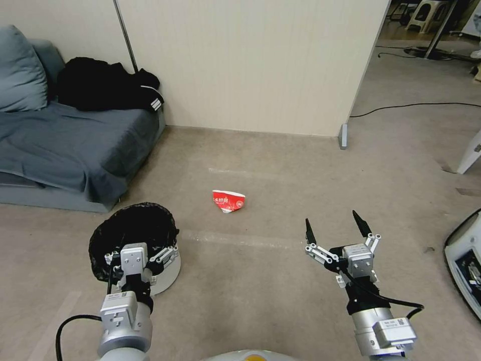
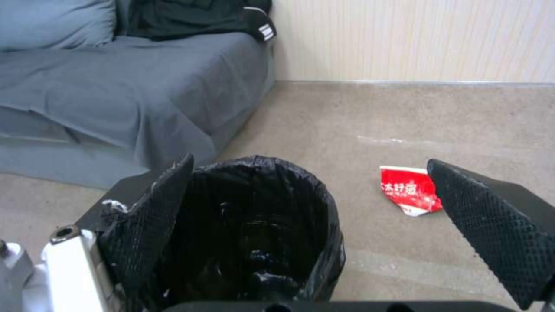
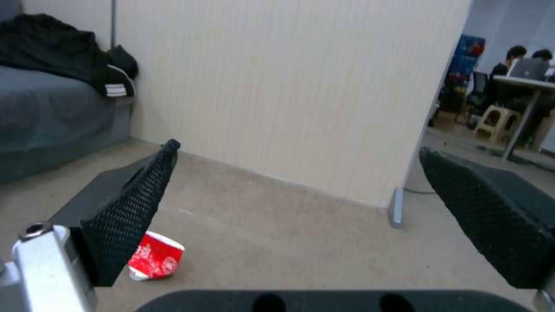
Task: Pick up the trash bin, then pick up the garbage from the floor and place it into the trash bin.
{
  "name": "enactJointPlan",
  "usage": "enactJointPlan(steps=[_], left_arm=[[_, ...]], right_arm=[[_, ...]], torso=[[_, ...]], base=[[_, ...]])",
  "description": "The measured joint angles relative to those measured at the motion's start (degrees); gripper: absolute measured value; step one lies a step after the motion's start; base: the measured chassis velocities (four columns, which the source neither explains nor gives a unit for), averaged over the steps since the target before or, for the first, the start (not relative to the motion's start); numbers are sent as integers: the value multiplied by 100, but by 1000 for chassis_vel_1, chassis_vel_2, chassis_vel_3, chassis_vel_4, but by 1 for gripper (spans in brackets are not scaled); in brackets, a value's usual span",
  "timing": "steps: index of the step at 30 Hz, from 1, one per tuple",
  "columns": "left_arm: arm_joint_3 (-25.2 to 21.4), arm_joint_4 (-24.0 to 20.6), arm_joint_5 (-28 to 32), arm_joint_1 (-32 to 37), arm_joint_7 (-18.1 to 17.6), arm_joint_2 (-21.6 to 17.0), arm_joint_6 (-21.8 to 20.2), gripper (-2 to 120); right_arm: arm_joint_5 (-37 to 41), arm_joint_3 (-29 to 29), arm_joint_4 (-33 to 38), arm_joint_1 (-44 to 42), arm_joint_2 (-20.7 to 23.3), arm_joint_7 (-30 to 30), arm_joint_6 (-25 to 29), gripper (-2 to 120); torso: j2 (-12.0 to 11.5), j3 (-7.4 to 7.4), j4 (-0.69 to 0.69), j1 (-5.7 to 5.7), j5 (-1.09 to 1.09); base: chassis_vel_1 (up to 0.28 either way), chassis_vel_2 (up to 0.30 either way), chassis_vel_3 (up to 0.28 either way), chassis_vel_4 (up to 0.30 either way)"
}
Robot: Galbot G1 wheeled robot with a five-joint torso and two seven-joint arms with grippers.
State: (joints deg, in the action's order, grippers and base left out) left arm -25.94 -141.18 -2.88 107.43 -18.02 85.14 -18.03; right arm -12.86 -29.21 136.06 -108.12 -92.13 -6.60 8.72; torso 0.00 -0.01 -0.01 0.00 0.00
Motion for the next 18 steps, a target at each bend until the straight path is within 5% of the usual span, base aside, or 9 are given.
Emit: enactJointPlan(steps=[11,18], left_arm=[[-44,-119,34,3,-28,8,-48,99],[-468,-212,379,-71,-154,-23,-505,99]], right_arm=[[-39,-5,-26,4,0,-41,59,100],[-44,-8,-40,10,0,-42,95,100]], torso=[[0,0,0,0,0],[0,0,1,0,0]], base=[[12,-17,-16,13],[0,0,0,0]])
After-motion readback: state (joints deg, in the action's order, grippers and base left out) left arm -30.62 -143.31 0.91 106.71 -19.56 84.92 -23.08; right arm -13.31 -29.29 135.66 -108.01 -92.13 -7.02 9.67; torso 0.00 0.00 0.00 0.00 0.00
